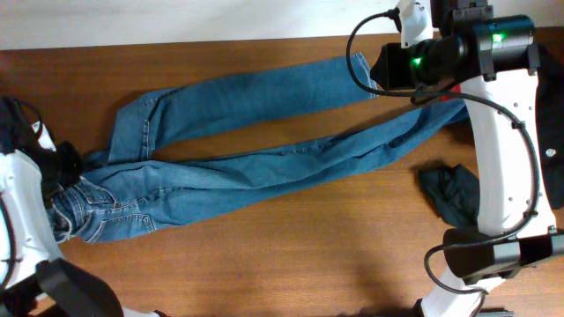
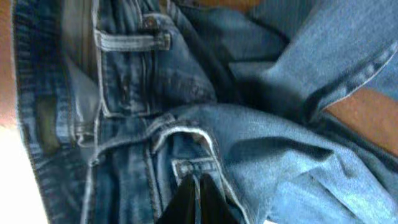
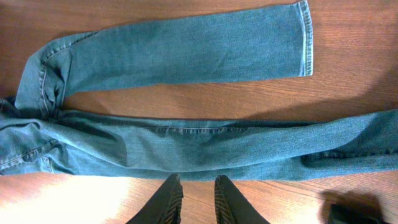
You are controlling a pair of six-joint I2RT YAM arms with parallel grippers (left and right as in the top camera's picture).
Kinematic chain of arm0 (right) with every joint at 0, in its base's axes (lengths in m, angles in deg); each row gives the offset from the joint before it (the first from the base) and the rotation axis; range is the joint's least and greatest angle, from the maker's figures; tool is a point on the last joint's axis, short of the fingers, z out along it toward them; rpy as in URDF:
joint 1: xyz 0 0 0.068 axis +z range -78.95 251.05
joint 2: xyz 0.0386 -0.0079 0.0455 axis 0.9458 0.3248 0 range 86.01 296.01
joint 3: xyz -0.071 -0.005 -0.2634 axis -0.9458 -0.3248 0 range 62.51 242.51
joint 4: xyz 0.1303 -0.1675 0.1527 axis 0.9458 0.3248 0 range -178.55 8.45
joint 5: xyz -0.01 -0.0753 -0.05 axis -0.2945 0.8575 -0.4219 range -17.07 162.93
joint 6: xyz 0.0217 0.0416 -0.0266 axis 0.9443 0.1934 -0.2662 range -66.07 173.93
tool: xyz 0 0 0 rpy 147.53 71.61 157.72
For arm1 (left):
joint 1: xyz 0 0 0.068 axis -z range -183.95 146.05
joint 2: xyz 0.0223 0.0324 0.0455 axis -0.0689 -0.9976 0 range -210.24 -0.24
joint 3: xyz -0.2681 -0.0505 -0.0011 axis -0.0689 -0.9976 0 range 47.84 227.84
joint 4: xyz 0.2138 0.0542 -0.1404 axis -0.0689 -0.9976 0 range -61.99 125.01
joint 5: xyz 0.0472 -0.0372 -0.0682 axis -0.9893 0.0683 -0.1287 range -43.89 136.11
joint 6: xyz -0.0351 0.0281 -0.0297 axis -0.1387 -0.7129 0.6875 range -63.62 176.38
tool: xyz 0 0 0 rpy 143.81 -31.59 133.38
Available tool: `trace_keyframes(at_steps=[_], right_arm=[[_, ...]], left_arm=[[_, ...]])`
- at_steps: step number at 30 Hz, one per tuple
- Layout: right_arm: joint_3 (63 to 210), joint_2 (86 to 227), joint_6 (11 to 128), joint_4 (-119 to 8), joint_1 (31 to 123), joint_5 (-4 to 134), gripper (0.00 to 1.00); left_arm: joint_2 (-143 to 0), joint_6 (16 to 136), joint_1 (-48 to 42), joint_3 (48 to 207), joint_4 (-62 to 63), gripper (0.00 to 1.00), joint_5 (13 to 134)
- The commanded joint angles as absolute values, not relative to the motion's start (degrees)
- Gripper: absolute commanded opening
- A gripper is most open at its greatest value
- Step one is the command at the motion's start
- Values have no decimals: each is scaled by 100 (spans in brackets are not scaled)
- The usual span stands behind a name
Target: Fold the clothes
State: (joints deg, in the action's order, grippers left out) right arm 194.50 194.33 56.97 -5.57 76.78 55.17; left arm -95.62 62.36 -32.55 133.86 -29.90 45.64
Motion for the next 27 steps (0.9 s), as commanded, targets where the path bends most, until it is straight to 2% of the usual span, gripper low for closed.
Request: trace_keyframes(at_steps=[1,4,7,9,14,17,21,27], right_arm=[[19452,19478,5737,-537,7702,5589,23],[19452,19516,5737,-528,7702,5591,23],[19441,19527,5737,-535,7702,5657,23],[19441,19527,5737,-526,7702,5860,23],[19441,19527,5737,-513,7702,6037,23],[19441,19527,5737,-546,7702,6037,23],[19441,19564,5739,-677,7709,6007,28],[19430,20042,5739,-1147,7829,5476,30]], left_arm=[[-9297,6592,-3185,12765,-3018,5,4250],[-9295,7447,-3191,11959,-3053,0,4084],[-9288,8277,-3301,10888,-2751,0,4090],[-9286,8382,-3428,10649,-2734,0,4092],[-9085,8360,-3696,10568,-2732,0,4112],[-8419,8024,-3696,10617,-2500,0,4108],[-7361,7453,-3696,10623,-1283,1,4339],[-7647,7316,-3629,10617,-760,1,4492]])
